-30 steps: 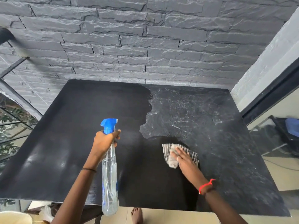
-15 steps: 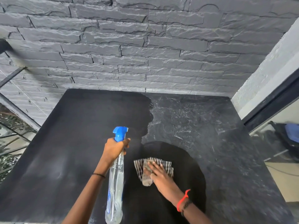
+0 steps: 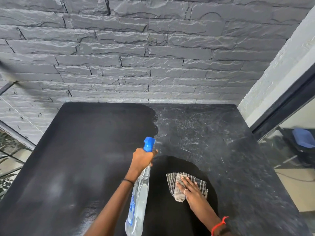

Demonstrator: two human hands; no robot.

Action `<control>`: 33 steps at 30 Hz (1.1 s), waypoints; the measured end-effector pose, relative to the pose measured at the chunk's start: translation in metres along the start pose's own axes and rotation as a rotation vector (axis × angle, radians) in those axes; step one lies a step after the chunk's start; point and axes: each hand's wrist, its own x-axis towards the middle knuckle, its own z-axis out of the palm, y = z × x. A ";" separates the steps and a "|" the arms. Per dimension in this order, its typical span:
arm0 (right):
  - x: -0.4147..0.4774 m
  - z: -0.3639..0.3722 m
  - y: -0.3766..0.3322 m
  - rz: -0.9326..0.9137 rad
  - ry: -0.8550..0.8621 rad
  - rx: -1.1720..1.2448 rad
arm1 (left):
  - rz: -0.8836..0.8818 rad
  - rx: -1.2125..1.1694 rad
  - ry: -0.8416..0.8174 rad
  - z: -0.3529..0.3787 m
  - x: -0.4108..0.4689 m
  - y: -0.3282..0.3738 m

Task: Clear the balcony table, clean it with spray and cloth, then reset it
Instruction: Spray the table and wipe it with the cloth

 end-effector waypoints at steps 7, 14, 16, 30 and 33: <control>-0.001 0.005 -0.003 -0.028 0.087 -0.061 | 0.081 0.031 -0.059 0.016 0.000 0.021; 0.002 0.007 -0.001 0.001 0.082 -0.136 | 0.145 -0.037 -0.069 0.020 0.012 0.051; 0.002 0.007 0.000 0.002 0.072 -0.138 | 0.170 -0.006 -0.079 0.027 0.014 0.060; 0.003 -0.001 0.000 -0.066 0.117 -0.145 | 0.122 0.082 -0.311 0.035 -0.005 0.049; 0.007 -0.006 0.003 -0.020 0.108 -0.120 | 0.101 0.093 -0.354 0.030 -0.009 0.040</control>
